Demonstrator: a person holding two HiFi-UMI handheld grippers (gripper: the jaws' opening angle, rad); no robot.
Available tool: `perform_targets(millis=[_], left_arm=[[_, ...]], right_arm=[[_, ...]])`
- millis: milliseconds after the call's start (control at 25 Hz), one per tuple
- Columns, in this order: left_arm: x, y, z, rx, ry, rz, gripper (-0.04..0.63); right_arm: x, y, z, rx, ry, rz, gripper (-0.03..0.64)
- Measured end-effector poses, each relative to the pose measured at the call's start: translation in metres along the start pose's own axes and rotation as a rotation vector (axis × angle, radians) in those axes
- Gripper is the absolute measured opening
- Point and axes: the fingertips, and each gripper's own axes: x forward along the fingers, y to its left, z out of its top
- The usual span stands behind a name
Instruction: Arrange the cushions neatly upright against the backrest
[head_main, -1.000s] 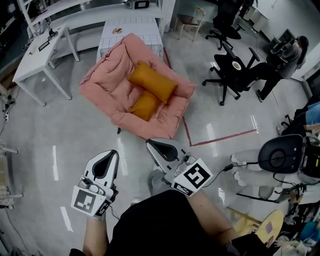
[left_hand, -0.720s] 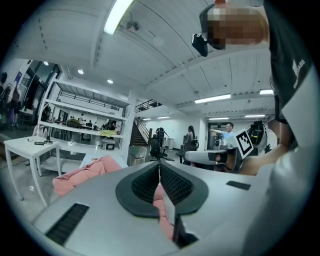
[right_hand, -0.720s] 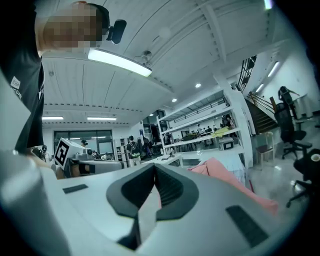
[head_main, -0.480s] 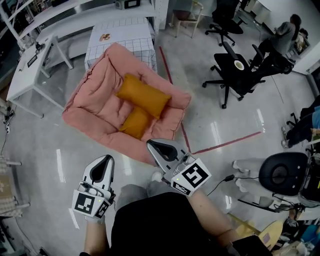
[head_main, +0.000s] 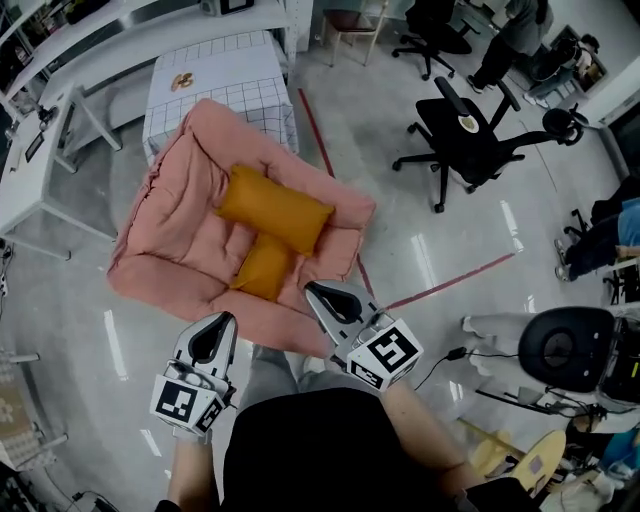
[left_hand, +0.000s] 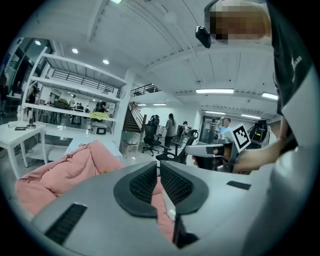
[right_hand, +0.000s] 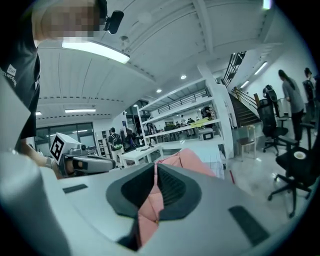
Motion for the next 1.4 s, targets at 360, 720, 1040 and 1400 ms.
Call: perform_targets(millis=[360,720,1040,1400], left_arm=[[0.053,0.113,-0.013,-0.071,0.063,-0.116,0.032],[0.076,0.173,-0.055,-0.158,0.161,-0.137,0.078],[0.081,0.178,-0.097,-0.210,0.251,-0.071,0.123],[0.093,0.170,-0.138,-0.315,0.294,0.035,0.138]], right_arm=[[0.102,-0.059,-0.007,-0.001,0.131,-0.149,0.014],[0.167,-0.108,-0.051,0.012,0.267,-0.231,0.134],[0.204,-0.169,-0.142,-0.048,0.457,-0.269,0.229],[0.254,-0.228,-0.234,-0.128,0.687,-0.211,0.346]])
